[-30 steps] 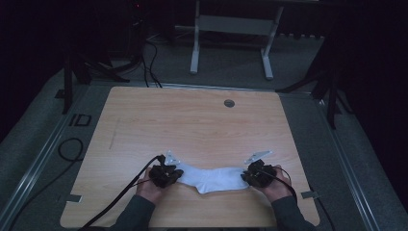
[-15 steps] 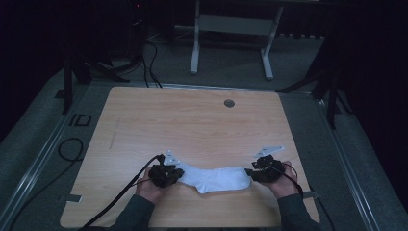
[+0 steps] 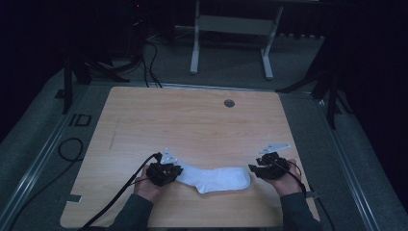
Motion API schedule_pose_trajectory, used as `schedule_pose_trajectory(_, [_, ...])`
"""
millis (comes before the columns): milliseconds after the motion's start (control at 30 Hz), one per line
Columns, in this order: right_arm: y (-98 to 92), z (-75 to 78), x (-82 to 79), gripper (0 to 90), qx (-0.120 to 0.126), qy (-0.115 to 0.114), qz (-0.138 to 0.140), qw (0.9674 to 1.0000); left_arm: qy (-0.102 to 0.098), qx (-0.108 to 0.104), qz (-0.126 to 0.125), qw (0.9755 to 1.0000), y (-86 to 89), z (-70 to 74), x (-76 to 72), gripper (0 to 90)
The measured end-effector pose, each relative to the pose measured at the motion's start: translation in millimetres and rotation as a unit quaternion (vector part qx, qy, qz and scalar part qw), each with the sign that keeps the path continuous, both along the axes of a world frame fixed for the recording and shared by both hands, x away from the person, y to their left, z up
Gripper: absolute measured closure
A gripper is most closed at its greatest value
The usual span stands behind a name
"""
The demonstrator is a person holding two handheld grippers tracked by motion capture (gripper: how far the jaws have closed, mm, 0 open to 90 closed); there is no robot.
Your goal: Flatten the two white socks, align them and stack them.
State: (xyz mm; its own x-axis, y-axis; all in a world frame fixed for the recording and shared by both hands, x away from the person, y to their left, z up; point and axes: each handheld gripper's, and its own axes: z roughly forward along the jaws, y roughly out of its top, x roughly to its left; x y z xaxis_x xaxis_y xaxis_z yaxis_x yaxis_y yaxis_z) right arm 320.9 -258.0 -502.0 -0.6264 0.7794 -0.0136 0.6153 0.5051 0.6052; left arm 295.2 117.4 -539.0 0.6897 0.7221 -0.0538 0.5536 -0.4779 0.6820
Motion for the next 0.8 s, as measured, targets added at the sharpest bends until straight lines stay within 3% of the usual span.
schedule_pose_trajectory(800, [-4.3, -3.3, 2.5, 55.2, 0.000, 0.005, -0.006, 1.0000, -0.011, -0.009, 0.036, 0.9992, 16.6, 5.1, 4.0, 81.0])
